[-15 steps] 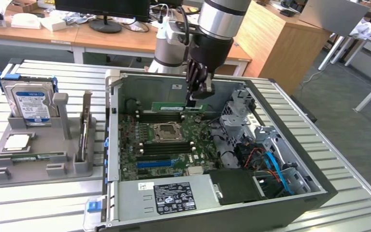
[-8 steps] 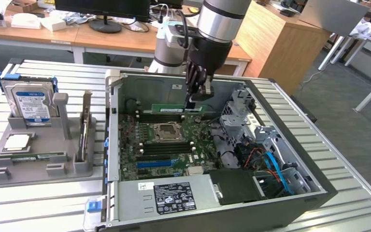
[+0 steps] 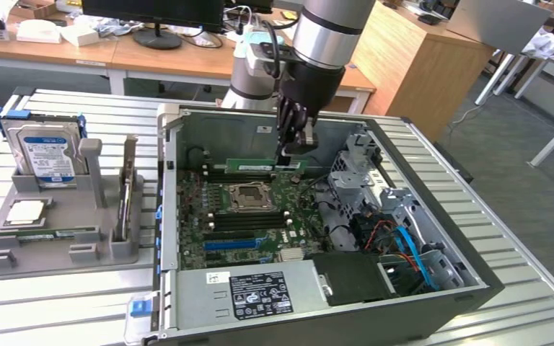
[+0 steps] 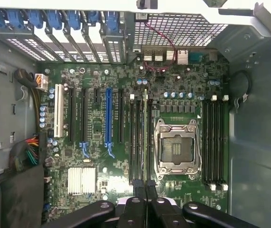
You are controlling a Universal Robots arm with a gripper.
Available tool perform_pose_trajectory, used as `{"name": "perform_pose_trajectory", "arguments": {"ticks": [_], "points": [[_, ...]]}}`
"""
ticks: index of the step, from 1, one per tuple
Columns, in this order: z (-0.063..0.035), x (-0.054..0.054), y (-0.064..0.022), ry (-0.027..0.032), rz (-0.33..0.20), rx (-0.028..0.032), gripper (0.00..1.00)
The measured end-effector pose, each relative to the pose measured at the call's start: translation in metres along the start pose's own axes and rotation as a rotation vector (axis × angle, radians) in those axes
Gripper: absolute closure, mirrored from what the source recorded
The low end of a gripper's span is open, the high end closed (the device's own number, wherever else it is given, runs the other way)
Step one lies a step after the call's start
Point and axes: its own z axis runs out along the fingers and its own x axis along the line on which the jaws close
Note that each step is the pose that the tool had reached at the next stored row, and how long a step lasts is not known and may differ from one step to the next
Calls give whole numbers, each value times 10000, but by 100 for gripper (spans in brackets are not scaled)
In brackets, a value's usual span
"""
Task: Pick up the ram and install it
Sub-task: 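Pick up the ram and move it above insertion slot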
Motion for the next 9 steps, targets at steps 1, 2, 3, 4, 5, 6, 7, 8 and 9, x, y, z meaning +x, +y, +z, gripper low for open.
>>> {"name": "perform_pose_trajectory", "arguments": {"ticks": [1, 2, 3, 4, 5, 6, 7, 8, 9], "points": [[8, 0, 0, 0, 0, 0, 89], [15, 1, -1, 1, 0, 0, 89], [23, 1, -1, 0, 0, 0, 89], [29, 1, -1, 0, 0, 0, 89], [33, 1, -1, 1, 0, 0, 89], [38, 1, -1, 1, 0, 0, 89], [41, 1, -2, 1, 0, 0, 89], [41, 2, -1, 2, 0, -1, 89], [41, 2, -1, 3, 0, -1, 89]]}}
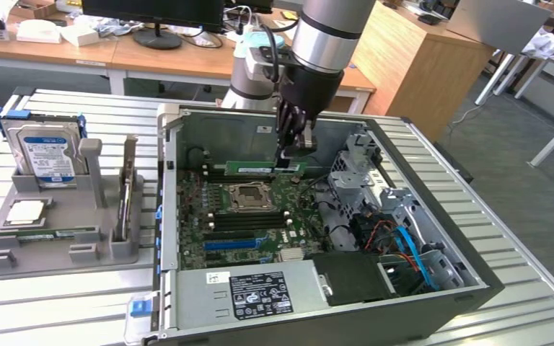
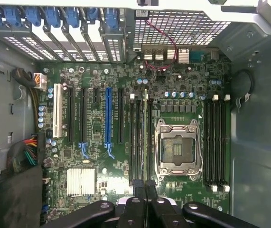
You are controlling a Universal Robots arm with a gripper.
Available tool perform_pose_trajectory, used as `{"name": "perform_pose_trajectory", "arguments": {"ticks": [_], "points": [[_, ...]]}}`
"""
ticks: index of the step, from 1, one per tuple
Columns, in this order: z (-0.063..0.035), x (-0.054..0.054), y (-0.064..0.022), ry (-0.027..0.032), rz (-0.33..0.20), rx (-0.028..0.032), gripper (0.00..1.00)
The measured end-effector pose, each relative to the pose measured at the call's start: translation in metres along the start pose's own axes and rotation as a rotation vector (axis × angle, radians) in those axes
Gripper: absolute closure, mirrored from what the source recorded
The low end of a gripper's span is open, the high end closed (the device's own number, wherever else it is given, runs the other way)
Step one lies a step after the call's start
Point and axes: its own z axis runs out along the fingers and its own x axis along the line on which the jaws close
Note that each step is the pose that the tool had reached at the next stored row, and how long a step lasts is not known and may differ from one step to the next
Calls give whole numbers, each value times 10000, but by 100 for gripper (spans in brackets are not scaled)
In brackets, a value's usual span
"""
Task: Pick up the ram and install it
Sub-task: 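Pick up the ram and move it above insertion slot, then insert the ram into the slot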
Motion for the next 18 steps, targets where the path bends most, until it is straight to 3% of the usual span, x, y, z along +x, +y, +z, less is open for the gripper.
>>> {"name": "perform_pose_trajectory", "arguments": {"ticks": [18], "points": [[44, 1, -2, -8, -1, 1, 89]]}}
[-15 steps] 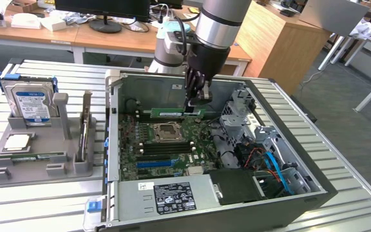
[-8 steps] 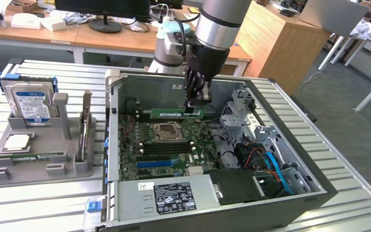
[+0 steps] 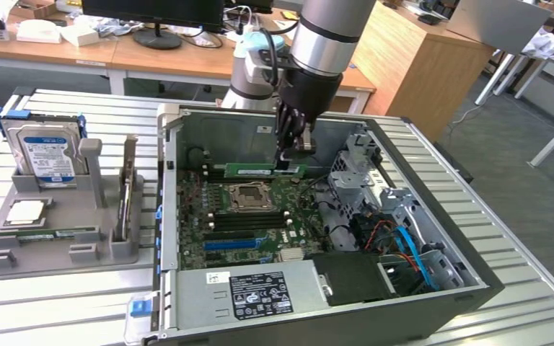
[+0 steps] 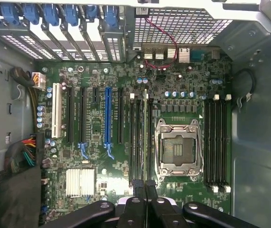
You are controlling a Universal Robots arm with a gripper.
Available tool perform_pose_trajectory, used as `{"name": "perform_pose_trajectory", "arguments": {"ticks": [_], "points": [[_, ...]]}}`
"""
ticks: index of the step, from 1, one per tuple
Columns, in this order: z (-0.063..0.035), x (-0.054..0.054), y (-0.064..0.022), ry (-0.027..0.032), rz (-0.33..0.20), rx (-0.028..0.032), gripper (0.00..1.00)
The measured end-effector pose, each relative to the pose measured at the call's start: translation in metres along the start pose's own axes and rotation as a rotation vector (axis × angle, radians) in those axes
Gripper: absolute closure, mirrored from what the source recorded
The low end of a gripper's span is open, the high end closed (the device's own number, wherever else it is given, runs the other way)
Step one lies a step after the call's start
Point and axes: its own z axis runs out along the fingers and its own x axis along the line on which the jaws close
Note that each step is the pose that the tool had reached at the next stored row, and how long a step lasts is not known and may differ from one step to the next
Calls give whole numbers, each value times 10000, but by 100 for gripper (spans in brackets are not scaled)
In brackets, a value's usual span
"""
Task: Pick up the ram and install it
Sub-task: 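Insert the ram into the slot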
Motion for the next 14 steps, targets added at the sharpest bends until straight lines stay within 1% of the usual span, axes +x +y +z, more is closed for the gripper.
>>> {"name": "perform_pose_trajectory", "arguments": {"ticks": [14], "points": [[137, 4, -5, 2, 0, 0, 89]]}}
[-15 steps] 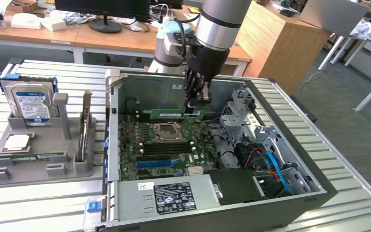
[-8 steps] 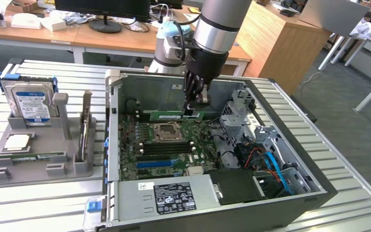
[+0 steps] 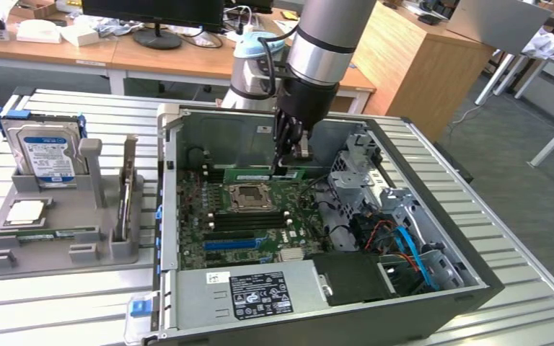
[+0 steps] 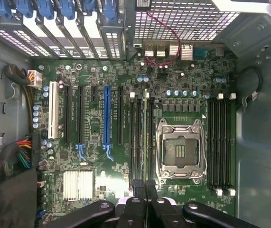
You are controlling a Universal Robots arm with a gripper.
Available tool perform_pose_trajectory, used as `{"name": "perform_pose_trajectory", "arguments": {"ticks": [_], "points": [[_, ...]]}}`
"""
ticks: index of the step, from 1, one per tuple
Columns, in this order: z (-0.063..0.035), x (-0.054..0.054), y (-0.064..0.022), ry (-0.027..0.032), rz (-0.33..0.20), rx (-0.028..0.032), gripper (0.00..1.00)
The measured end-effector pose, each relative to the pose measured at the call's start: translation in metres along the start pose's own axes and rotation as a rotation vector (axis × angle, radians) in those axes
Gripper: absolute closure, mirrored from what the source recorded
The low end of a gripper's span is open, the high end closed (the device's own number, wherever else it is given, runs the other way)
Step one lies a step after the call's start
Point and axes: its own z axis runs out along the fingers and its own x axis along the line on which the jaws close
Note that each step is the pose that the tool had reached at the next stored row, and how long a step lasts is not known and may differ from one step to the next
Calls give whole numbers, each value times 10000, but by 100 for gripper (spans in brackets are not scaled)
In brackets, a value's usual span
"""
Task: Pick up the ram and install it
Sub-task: 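Insert the ram into the slot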
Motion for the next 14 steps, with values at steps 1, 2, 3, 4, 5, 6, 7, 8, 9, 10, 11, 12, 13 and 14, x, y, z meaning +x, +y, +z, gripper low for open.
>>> {"name": "perform_pose_trajectory", "arguments": {"ticks": [1, 2, 3, 4, 5, 6, 7, 8, 9, 10, 11, 12, 13, 14], "points": [[11, 0, 0, 1, 0, 0, 89], [23, 1, -1, 1, 0, 0, 89], [35, 1, -1, 1, 0, 0, 89], [47, 1, -2, 0, 0, 1, 89], [58, 2, -2, 2, 0, 0, 89], [70, 2, -2, 2, 0, 0, 89], [81, 2, -3, 4, -1, 0, 89], [93, 3, -3, 4, 0, 0, 89], [105, 3, -4, 4, 0, 0, 89], [116, 3, -4, 5, 0, 0, 89], [126, 4, -4, 6, 0, 0, 89], [133, 4, -5, 6, 0, 0, 89], [137, 4, -5, 7, 0, 0, 89], [137, 4, -5, 8, 1, -1, 89]]}}
